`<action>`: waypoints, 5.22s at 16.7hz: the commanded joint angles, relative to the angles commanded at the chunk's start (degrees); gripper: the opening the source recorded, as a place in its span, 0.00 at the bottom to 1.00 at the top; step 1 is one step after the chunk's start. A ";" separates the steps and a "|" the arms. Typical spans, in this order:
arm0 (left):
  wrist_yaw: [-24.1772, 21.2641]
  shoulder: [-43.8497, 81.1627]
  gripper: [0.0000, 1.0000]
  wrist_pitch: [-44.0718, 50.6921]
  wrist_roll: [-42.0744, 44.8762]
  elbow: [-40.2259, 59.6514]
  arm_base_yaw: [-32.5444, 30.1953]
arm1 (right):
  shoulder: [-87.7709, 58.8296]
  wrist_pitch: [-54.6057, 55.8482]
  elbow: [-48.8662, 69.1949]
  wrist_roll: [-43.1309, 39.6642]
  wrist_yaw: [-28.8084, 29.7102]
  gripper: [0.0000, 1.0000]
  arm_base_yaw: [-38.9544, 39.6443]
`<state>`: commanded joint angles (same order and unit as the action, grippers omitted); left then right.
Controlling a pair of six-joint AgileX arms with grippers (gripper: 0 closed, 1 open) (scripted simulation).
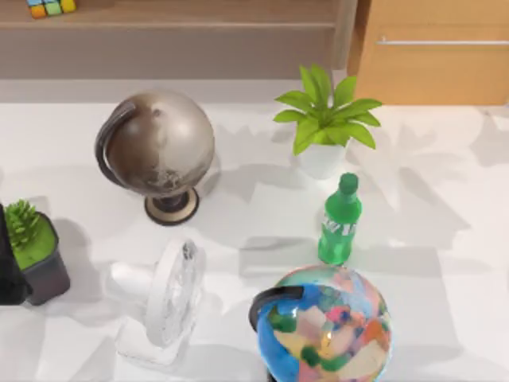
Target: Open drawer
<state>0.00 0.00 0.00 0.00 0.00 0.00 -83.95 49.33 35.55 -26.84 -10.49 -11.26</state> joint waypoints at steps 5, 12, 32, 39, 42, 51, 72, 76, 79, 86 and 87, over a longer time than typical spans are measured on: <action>0.00 0.00 1.00 0.00 0.00 0.00 0.00 | -16.98 9.17 6.94 -23.45 8.50 1.00 7.85; 0.00 0.00 1.00 0.00 0.00 0.00 0.00 | -37.45 20.33 15.46 -52.63 19.16 1.00 17.72; 0.00 0.00 1.00 0.00 0.00 0.00 0.00 | -46.83 20.53 25.25 -62.45 21.96 1.00 20.65; 0.00 0.00 1.00 0.00 0.00 0.00 0.00 | -46.83 20.53 25.25 -62.45 21.96 0.55 20.65; 0.00 0.00 1.00 0.00 0.00 0.00 0.00 | -46.83 20.53 25.25 -62.45 21.96 0.32 20.65; 0.00 0.00 1.00 0.00 0.00 0.00 0.00 | -46.83 20.53 25.25 -62.45 21.96 0.00 20.65; 0.00 0.00 1.00 0.00 0.00 0.00 0.00 | -39.76 29.61 8.75 -62.19 23.93 0.00 22.73; 0.00 0.00 1.00 0.00 0.00 0.00 0.00 | -38.53 31.47 7.07 -62.13 24.61 0.00 22.85; 0.00 0.00 1.00 0.00 0.00 0.00 0.00 | -36.69 34.49 0.44 -61.96 25.30 0.00 23.84; 0.00 0.00 1.00 0.00 0.00 0.00 0.00 | -34.19 38.62 -6.19 -61.97 26.57 0.00 25.13; 0.00 0.00 1.00 0.00 0.00 0.00 0.00 | -34.34 38.49 -5.92 -62.02 26.47 0.00 24.91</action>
<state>0.00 0.00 0.00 0.00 0.00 0.00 -118.29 87.82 29.63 -88.86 15.97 13.65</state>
